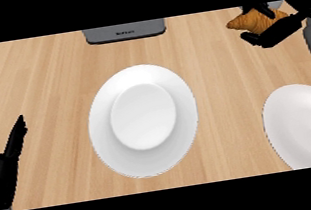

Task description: Pick the croissant from the plate and place it in the plate

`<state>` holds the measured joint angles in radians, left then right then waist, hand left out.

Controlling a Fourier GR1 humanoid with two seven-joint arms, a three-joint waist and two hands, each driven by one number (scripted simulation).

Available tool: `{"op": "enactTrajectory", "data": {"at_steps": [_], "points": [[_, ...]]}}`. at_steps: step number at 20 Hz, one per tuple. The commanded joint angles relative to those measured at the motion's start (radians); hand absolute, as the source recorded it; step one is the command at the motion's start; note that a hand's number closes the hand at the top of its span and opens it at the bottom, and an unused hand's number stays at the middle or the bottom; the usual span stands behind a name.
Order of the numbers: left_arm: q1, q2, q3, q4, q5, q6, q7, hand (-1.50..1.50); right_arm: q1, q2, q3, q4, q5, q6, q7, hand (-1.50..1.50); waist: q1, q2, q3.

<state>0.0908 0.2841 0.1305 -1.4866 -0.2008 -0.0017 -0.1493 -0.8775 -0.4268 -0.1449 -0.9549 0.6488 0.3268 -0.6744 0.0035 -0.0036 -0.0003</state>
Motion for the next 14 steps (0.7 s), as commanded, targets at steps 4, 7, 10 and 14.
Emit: {"op": "enactTrajectory", "data": {"at_steps": [4, 7, 10, 14], "points": [[-0.005, -0.021, -0.010, -0.014, -0.024, 0.014, 0.039, 0.00, 0.026, 0.173, 0.071, -0.279, -0.071, 0.126, 0.246, 1.50, -0.011, -0.003, 0.000], [0.003, -0.008, -0.002, -0.030, -0.017, -0.007, 0.050, 0.00, 0.068, 0.247, 0.110, -0.421, -0.097, 0.170, 0.375, 1.50, -0.012, -0.004, 0.000], [-0.017, 0.001, 0.012, -0.036, -0.013, -0.010, 0.042, 0.00, 0.049, 0.338, 0.168, -0.441, -0.071, 0.160, 0.502, 1.50, -0.007, -0.002, 0.000], [-0.035, -0.025, -0.003, -0.005, -0.021, -0.003, 0.031, 0.00, -0.011, 0.422, 0.263, -0.337, -0.002, 0.124, 0.584, 1.50, 0.004, 0.003, 0.000]]}}
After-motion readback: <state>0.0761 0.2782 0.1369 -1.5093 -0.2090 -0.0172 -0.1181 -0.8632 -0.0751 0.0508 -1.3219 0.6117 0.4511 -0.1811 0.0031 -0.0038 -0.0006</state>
